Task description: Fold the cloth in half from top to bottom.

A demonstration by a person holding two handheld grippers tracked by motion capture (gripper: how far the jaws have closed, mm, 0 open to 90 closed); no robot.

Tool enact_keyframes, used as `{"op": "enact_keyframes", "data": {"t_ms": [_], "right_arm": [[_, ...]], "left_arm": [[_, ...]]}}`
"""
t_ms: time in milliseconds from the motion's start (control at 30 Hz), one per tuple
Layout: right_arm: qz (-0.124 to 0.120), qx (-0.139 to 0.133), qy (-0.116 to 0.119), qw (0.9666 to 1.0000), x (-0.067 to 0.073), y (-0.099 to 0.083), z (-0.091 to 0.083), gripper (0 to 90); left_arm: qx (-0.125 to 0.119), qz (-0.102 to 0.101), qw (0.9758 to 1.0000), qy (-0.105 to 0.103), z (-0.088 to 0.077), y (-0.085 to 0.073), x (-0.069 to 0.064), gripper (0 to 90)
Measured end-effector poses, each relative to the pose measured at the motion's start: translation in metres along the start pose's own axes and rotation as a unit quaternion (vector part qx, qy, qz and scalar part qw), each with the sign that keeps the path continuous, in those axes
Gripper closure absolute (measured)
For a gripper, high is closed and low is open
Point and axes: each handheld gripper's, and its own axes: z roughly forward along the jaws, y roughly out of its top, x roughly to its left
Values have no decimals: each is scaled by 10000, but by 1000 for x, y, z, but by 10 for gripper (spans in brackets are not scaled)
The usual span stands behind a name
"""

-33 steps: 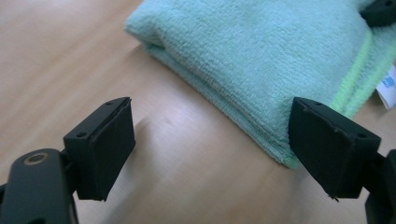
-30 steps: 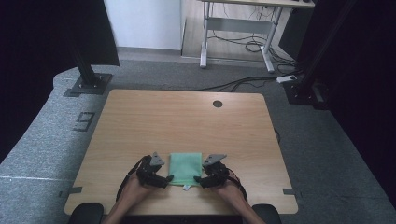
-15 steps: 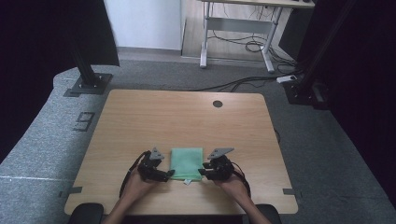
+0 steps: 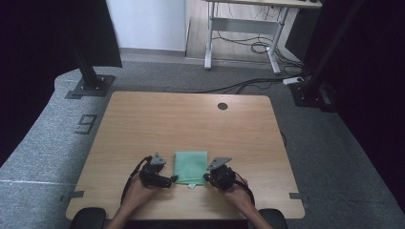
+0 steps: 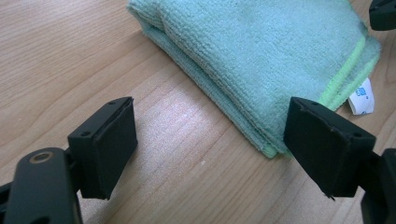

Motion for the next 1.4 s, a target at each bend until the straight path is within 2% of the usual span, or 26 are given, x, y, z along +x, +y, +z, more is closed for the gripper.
{"op": "enact_keyframes", "data": {"t_ms": [33, 100, 167, 200, 233, 267, 300, 333, 467, 567, 767, 967, 1167, 1300, 1400], "right_arm": [[-7, 18, -27, 10000, 0, 0, 0, 779], [-5, 16, -34, 10000, -1, -1, 1, 751], [34, 28, -2, 10000, -2, -2, 4, 715], [51, 46, 13, 10000, -3, -4, 7, 756], [51, 46, 13, 10000, -3, -4, 7, 756], [69, 38, 44, 10000, -3, -5, 8, 840], [69, 38, 44, 10000, -3, -5, 8, 840], [32, 56, -9, 10000, -2, -5, 8, 856], [31, 3, -62, 10000, -1, -3, 4, 873], [46, -109, -50, 9999, -1, 1, -2, 875], [-20, -243, -45, 9997, 1, 8, -13, 874], [-23, -189, 120, 9997, 5, 10, -15, 875], [4, 1, 263, 9997, 14, 1, -5, 874], [116, 56, 323, 9994, 13, -9, 3, 875], [82, 66, 242, 9997, 14, -9, 2, 875]], "left_arm": [[0, 0, 10000, 0, 0, 0, 0, 171], [-49, 3, 10000, -29, -2, 1, -2, 171], [-104, 8, 9998, -156, -3, 3, -4, 171], [-120, 33, 9995, -298, -3, 5, -8, 168], [-120, 33, 9995, -298, -3, 5, -8, 161], [-129, 124, 9992, -367, -1, 7, -15, 155], [-129, 124, 9992, -367, -1, 7, -15, 152], [-108, 206, 9990, -374, -1, 9, -18, 152], [-24, 400, 9989, -260, 6, 14, -28, 141], [85, 439, 9989, -137, 15, 14, -30, 140], [104, 518, 9986, 50, 22, 13, -32, 140], [77, 548, 9983, 154, 25, 14, -34, 141], [58, 526, 9984, 172, 24, 13, -33, 143], [151, 509, 9986, 28, 20, 14, -32, 143], [-10, 479, 9986, -237, 5, 17, -30, 143]]}}
